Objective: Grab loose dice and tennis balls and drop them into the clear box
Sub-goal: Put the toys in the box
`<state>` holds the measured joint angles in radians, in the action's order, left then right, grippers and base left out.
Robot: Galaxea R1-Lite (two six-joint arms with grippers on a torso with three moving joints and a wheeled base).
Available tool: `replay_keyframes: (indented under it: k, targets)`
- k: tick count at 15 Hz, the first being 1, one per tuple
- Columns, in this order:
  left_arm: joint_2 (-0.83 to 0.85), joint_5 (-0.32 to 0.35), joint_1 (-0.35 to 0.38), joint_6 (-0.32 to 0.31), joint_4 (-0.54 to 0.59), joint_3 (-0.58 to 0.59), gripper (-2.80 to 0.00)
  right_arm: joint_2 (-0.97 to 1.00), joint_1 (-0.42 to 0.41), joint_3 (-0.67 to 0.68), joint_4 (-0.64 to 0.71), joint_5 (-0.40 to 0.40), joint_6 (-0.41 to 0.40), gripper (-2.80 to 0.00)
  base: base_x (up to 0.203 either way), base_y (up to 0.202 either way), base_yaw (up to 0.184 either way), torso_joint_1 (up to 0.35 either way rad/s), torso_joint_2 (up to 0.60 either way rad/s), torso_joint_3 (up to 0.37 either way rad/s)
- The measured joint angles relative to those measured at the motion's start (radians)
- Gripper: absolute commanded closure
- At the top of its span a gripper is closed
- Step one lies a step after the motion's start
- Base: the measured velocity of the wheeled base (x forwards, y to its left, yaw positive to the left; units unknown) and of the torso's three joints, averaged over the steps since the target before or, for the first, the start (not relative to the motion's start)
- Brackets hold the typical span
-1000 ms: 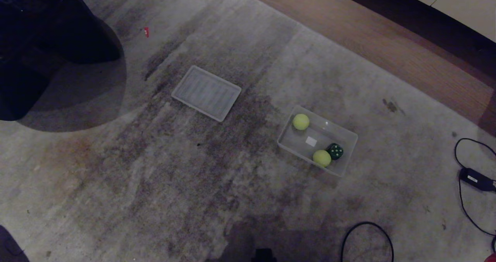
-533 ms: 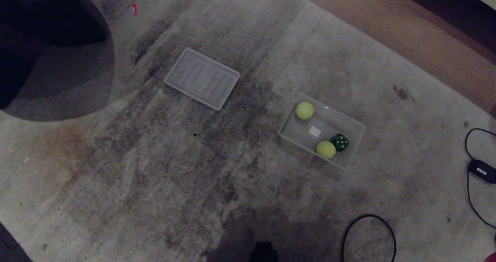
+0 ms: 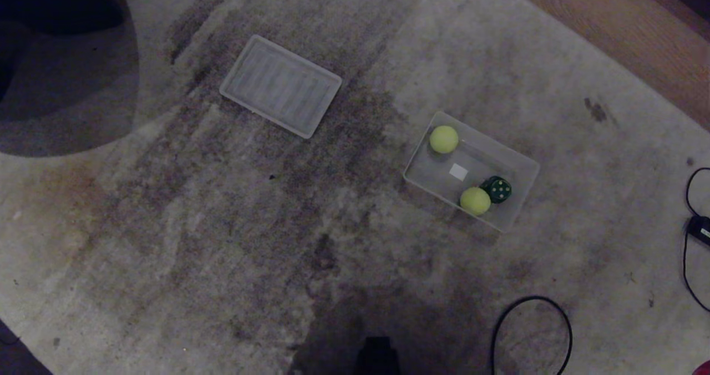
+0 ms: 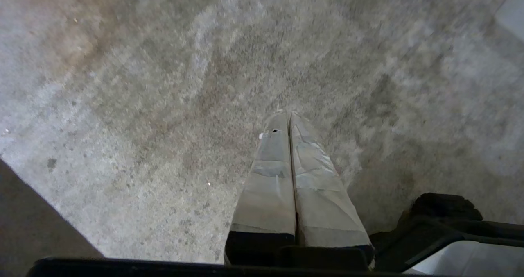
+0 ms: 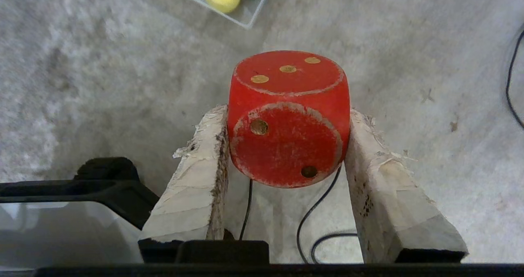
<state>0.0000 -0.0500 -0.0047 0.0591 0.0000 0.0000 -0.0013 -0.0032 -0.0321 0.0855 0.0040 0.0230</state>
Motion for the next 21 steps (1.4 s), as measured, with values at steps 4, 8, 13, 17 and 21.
replay_keyframes:
  k: [4, 8, 13, 17, 21]
  targets:
    - [0.0, 0.003, 0.0, -0.009, 0.001, 0.0, 0.0, 0.0, 0.0, 0.0, 0.001, 0.0, 0.001, 0.0, 0.0, 0.0, 0.0, 0.003, 0.0, -0.195]
    - [0.0, 0.003, 0.0, -0.01, 0.001, 0.0, 0.0, 0.001, 0.0, 0.0, 0.001, 0.0, 0.001, 0.0, 0.0, 0.0, 0.0, 0.003, 0.0, -0.142]
    - [0.0, 0.001, 0.0, 0.001, 0.0, 0.0, 0.0, 0.002, 0.0, 0.0, 0.001, 0.001, 0.0, 0.0, 0.0, 0.0, 0.0, 0.002, 0.0, -0.015]
    - [0.0, -0.002, 0.0, 0.008, 0.0, 0.0, 0.0, 0.002, 0.0, -0.005, 0.007, -0.002, 0.01, 0.0, 0.0, 0.0, 0.0, 0.0, 0.0, 0.0]
    - [0.0, -0.002, 0.0, 0.008, 0.0, 0.0, 0.0, 0.09, -0.001, -0.141, 0.078, -0.001, 0.073, 0.0, 0.0, 0.0, 0.0, 0.0, 0.0, 0.0]
